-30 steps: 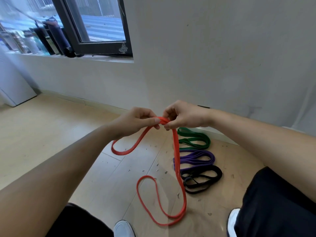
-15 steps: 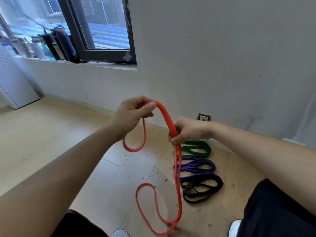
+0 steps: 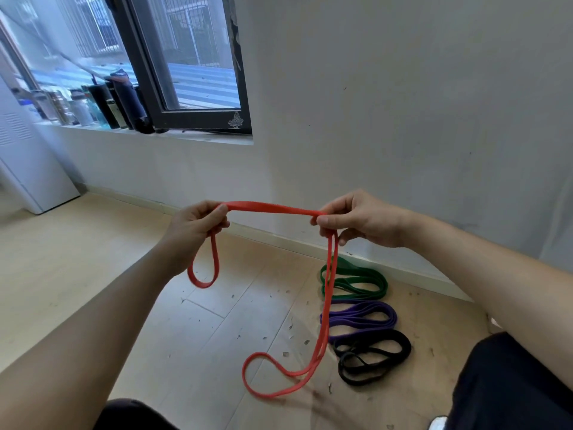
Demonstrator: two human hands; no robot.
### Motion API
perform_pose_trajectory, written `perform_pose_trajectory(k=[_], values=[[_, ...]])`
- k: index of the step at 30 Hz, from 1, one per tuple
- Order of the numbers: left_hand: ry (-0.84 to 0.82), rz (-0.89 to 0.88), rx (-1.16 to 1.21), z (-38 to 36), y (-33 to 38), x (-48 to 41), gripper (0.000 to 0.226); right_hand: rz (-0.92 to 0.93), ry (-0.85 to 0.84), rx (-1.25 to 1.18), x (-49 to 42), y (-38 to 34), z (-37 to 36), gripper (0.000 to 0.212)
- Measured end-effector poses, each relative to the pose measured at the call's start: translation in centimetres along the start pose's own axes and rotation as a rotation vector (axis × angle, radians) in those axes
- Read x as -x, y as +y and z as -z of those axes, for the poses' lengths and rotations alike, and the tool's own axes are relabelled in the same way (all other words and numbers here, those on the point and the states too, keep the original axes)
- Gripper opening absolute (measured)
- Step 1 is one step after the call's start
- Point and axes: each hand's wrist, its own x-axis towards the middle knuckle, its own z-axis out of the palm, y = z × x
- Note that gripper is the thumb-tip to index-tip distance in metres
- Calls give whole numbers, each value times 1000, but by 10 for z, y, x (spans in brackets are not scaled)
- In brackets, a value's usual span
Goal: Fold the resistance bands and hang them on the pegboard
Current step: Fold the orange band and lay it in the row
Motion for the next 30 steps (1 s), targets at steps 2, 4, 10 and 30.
perform_pose_trajectory(k=[2, 4, 10, 30], values=[[-9, -1, 15, -1, 1, 1, 20, 5, 9, -20, 2, -6, 1, 25], [-2, -2, 54, -3, 5, 1, 19, 2, 18, -26, 4, -10, 1, 26], [-208, 104, -4, -8, 11, 5, 28, -84, 25, -47, 8, -12, -1, 35], [40, -28, 196, -23, 21, 0, 37, -164, -213, -134, 2, 0, -11, 11]])
